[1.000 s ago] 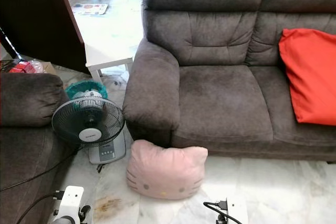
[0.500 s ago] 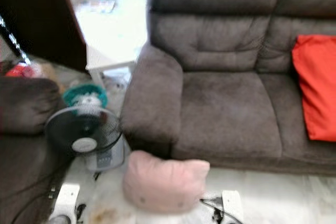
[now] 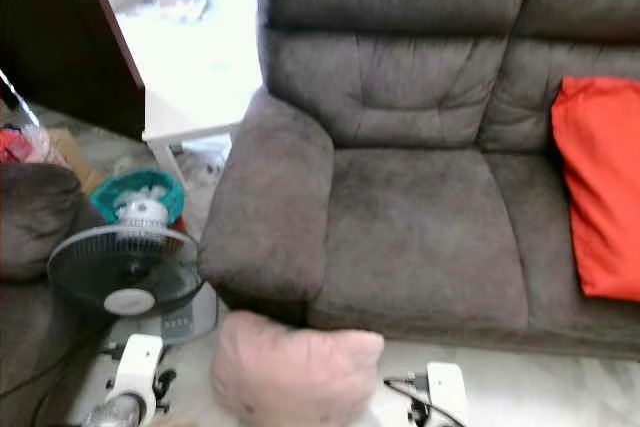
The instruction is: Move the pillow to the sofa from floor
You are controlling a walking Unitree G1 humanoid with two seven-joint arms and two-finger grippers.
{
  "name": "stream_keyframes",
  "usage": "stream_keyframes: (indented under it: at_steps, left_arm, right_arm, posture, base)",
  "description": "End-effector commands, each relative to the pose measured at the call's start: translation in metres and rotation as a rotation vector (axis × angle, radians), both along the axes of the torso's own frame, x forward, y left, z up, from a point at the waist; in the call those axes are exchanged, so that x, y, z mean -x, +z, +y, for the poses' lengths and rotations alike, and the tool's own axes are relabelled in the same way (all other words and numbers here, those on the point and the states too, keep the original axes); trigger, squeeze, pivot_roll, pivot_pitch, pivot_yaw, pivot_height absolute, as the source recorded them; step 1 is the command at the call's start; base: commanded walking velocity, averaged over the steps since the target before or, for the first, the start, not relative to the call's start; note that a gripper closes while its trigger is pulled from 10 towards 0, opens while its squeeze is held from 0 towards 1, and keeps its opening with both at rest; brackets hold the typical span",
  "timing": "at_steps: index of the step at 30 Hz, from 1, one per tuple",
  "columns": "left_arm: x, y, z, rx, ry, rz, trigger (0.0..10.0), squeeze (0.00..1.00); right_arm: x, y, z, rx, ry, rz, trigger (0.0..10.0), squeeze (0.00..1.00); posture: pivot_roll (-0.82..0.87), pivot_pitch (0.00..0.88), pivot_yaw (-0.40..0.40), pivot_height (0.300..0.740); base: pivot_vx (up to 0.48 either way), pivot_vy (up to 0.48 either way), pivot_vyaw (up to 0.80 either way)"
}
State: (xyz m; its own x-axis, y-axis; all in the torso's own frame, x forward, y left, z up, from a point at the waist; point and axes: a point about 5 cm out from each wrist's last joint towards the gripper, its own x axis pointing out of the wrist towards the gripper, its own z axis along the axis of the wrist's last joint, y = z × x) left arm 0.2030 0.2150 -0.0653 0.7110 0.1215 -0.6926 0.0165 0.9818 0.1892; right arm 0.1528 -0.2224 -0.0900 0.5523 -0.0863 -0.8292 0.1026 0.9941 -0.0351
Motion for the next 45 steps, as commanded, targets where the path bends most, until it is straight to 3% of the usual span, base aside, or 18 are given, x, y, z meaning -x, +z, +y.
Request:
stream_keyframes:
  at_steps: [1,8,24,36,45]
  left_arm:
    - [0.001,0.001,0.005,-0.019,0.026,-0.016,10.0,0.0]
    - [-0.018,0.016,0.004,-0.024,0.066,-0.156,10.0,0.0]
    - [-0.015,0.012,-0.004,-0.011,0.06,-0.146,10.0,0.0]
    - [-0.027,0.02,-0.009,-0.008,0.042,-0.203,10.0,0.0]
    - [-0.03,0.024,-0.014,-0.011,0.028,-0.246,10.0,0.0]
  right_arm:
    - [0.003,-0.001,0.003,-0.016,-0.008,-0.001,10.0,0.0]
    - [0.0,0.001,0.003,-0.035,-0.022,-0.049,10.0,0.0]
    - [0.004,-0.001,0.003,-0.031,-0.02,-0.024,10.0,0.0]
    - [0.004,-0.002,0.004,-0.036,-0.018,-0.023,10.0,0.0]
    - [0.004,-0.002,0.003,-0.035,-0.023,-0.023,10.0,0.0]
  posture:
    - [0.13,0.075,-0.024,0.74]
    - [0.14,0.067,-0.024,0.74]
    - [0.13,0.053,-0.022,0.74]
    - [0.13,0.056,-0.021,0.74]
    - [0.14,0.068,-0.021,0.74]
  base:
    - [0.0,0.0,0.0]
    - [0.0,0.0,0.0]
    - [0.0,0.113,0.0]
    - [0.0,0.373,0.0]
    - [0.0,0.0,0.0]
